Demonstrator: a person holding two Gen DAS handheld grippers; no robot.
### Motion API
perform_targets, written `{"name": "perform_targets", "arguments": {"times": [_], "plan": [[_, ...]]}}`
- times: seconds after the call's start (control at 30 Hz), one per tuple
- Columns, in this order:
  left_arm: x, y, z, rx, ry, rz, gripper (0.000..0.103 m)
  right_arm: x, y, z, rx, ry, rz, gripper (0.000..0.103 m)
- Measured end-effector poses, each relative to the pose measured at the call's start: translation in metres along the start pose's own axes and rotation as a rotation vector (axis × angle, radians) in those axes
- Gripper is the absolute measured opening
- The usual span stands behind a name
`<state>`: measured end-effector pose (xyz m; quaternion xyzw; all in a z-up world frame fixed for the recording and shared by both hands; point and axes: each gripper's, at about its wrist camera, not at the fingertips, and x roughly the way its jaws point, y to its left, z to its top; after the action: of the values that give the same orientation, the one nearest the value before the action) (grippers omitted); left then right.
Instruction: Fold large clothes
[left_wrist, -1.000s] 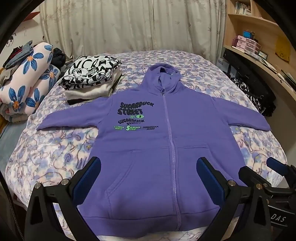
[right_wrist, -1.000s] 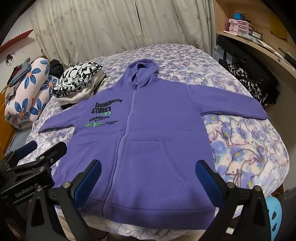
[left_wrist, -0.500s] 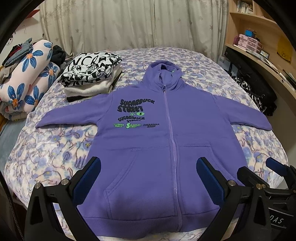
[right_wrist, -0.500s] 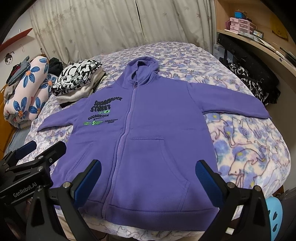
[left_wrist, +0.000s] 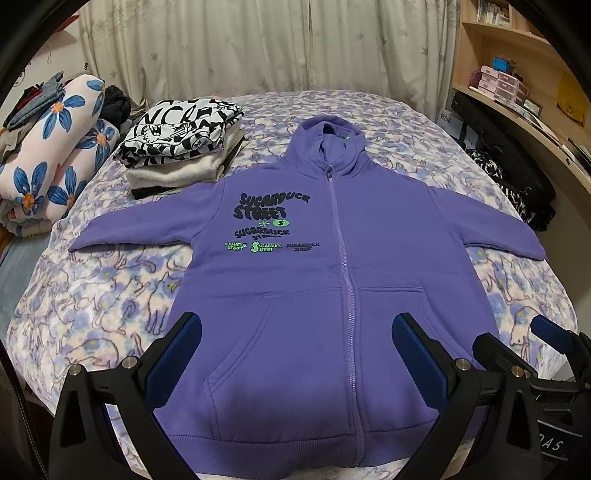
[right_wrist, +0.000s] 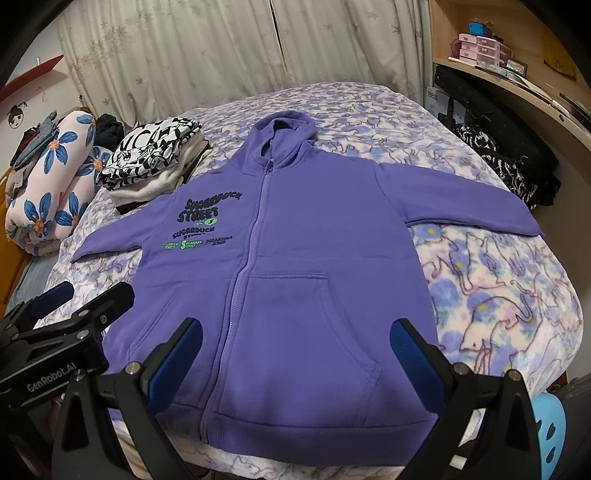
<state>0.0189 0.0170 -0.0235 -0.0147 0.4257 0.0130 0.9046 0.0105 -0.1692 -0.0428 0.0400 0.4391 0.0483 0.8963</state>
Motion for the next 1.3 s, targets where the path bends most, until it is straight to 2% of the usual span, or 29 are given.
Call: {"name": "perform_targets", "arguments": {"times": [1.3], "plan": [[0.016,-0.005,0.002,-0.005,0.018,0.013,0.102,0.026,-0.017,-0.003,0.032,0.033,0.027,0.102]]}}
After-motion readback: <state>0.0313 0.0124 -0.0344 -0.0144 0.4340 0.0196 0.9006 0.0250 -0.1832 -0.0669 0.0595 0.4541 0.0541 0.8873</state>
